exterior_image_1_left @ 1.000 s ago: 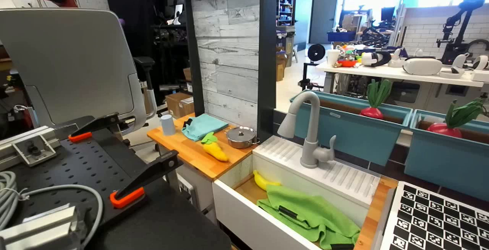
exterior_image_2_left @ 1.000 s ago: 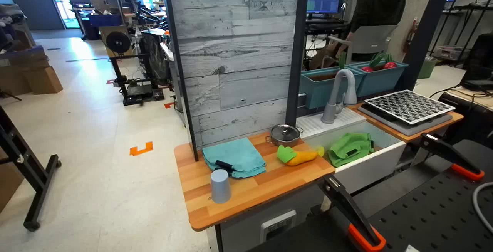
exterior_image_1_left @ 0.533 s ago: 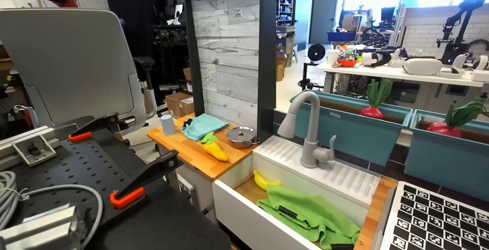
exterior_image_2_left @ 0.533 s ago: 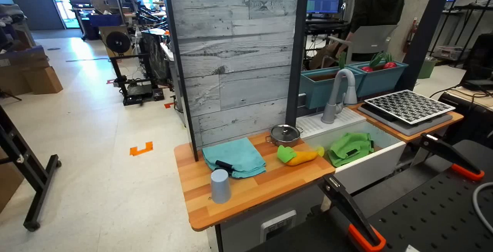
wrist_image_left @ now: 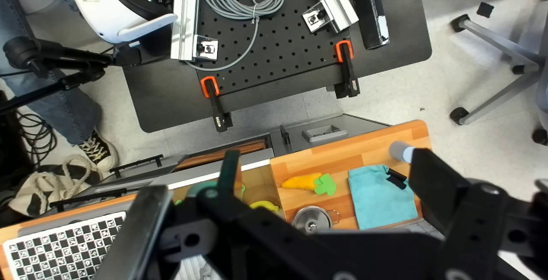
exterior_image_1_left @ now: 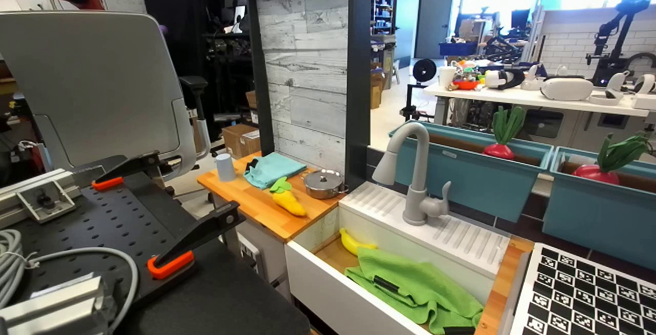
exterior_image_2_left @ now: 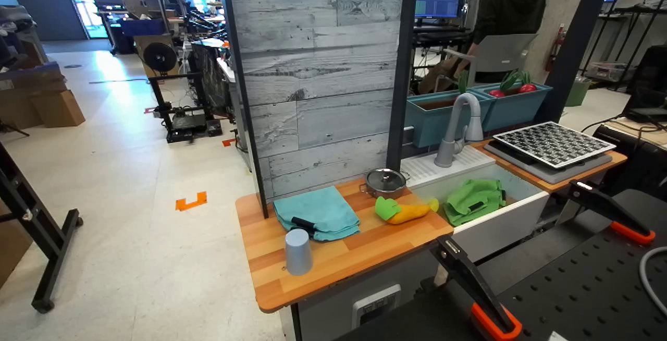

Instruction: Put the green plush toy on the blue mat

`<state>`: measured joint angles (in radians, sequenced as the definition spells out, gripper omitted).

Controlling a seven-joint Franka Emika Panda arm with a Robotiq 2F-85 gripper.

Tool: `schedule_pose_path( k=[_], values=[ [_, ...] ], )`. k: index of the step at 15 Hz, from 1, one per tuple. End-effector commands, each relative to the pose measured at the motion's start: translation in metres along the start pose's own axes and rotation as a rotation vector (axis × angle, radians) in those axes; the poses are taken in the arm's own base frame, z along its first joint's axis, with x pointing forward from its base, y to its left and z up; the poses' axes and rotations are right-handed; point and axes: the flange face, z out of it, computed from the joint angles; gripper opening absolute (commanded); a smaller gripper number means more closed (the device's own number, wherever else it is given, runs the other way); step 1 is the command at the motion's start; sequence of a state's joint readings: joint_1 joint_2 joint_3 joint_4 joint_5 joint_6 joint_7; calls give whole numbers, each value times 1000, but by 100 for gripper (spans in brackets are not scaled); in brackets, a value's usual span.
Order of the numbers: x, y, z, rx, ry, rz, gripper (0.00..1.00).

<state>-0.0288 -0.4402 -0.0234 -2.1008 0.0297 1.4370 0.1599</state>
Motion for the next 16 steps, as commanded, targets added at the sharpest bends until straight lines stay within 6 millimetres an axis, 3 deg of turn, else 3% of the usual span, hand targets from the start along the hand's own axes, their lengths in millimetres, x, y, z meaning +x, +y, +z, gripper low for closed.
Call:
schedule_pose_path(
  k=[1,9,13,16],
  values=[
    [0,0,0,0,-1,0,100],
    [0,0,0,0,-1,0,100],
    [12,-11,18,-60,32,-8,100],
    [30,-13,45,-125,82,-24,100]
  ],
)
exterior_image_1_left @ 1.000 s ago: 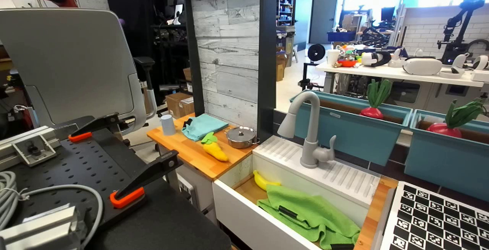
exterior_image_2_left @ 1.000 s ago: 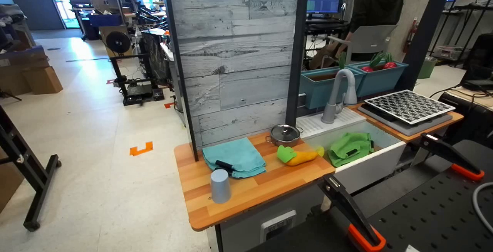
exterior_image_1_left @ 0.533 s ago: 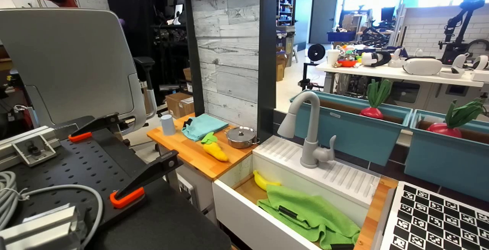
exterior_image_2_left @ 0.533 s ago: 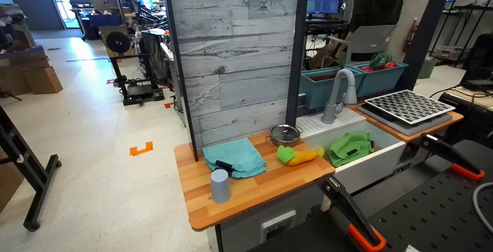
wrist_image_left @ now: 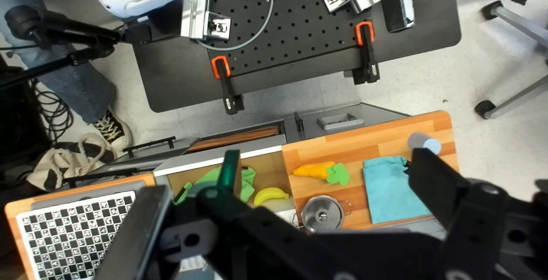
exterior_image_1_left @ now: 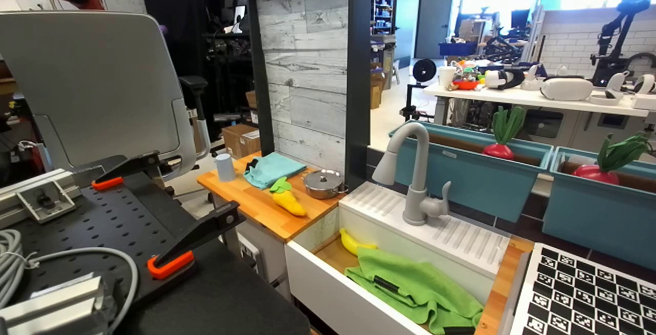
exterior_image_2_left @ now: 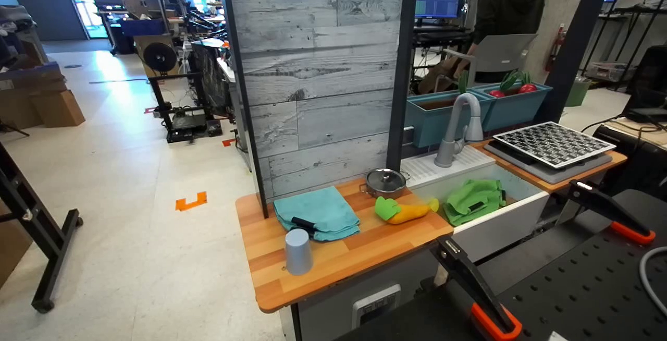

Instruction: Put the green plush toy on the blue mat

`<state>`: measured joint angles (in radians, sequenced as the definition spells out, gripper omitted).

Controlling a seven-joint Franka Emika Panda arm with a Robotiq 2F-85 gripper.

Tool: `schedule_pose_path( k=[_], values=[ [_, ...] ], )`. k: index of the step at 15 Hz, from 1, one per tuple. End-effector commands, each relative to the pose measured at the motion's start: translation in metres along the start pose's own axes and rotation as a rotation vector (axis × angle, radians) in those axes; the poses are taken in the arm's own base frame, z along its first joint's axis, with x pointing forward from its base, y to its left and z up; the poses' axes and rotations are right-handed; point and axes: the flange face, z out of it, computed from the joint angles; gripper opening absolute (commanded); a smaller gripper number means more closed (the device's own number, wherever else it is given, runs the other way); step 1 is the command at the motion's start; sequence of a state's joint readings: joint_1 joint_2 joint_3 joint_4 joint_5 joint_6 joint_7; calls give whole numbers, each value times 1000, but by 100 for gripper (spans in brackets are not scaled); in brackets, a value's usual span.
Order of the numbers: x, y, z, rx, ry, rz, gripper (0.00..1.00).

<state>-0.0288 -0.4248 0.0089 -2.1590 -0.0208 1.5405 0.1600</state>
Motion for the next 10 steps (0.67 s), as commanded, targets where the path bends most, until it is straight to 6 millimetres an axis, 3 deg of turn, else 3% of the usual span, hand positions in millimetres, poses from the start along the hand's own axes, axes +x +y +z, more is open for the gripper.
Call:
schedule_pose_path(
  k=[1,5,10],
  values=[
    [21,-4,33,-88,66,-5,100],
    [49,-2,87,-123,166,16,100],
    [90,9,159,21,135,188,100]
  ],
)
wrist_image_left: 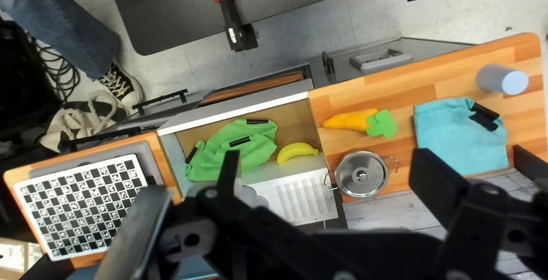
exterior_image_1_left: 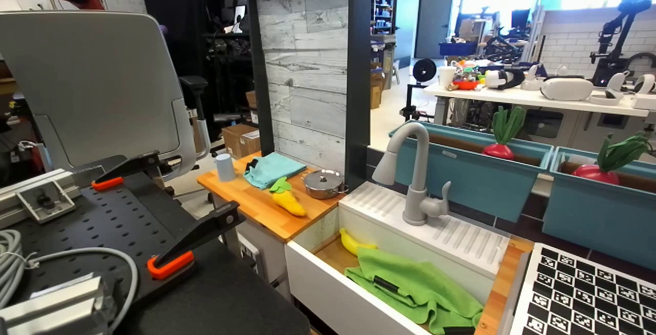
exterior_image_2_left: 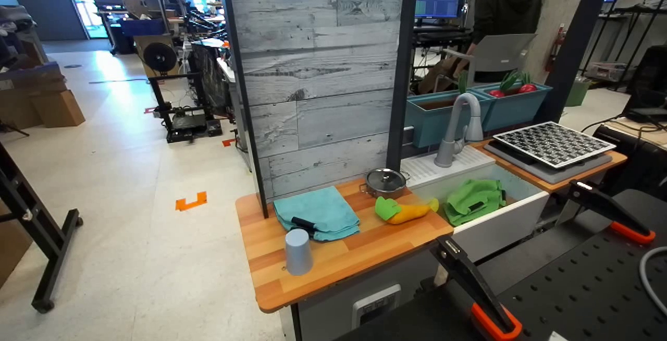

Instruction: Put the green plush toy on the blue mat

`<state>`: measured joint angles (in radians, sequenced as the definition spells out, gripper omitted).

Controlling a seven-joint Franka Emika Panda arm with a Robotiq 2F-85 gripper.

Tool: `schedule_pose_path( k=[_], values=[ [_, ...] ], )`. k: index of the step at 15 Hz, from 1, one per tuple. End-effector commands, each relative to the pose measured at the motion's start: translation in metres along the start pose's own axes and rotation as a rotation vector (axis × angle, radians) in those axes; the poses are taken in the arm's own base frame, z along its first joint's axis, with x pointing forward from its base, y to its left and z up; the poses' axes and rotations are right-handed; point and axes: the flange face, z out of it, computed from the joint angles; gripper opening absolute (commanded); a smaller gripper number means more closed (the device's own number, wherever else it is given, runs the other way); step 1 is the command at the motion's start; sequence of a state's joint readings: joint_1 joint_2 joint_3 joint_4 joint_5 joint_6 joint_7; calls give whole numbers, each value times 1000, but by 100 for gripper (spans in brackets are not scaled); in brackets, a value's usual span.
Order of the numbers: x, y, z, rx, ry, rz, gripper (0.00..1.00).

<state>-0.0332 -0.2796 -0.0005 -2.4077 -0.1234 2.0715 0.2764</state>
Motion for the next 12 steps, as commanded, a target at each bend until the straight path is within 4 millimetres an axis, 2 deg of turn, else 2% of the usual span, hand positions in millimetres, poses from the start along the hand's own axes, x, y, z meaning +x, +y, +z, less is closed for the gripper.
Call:
schedule_pose_path(
  k=[1,6,12],
  values=[
    [25,10,50,86,-40,160,100],
    [54,5,121,194,-103,417,100],
    [72,-17,176,199,-63,731,100]
  ],
)
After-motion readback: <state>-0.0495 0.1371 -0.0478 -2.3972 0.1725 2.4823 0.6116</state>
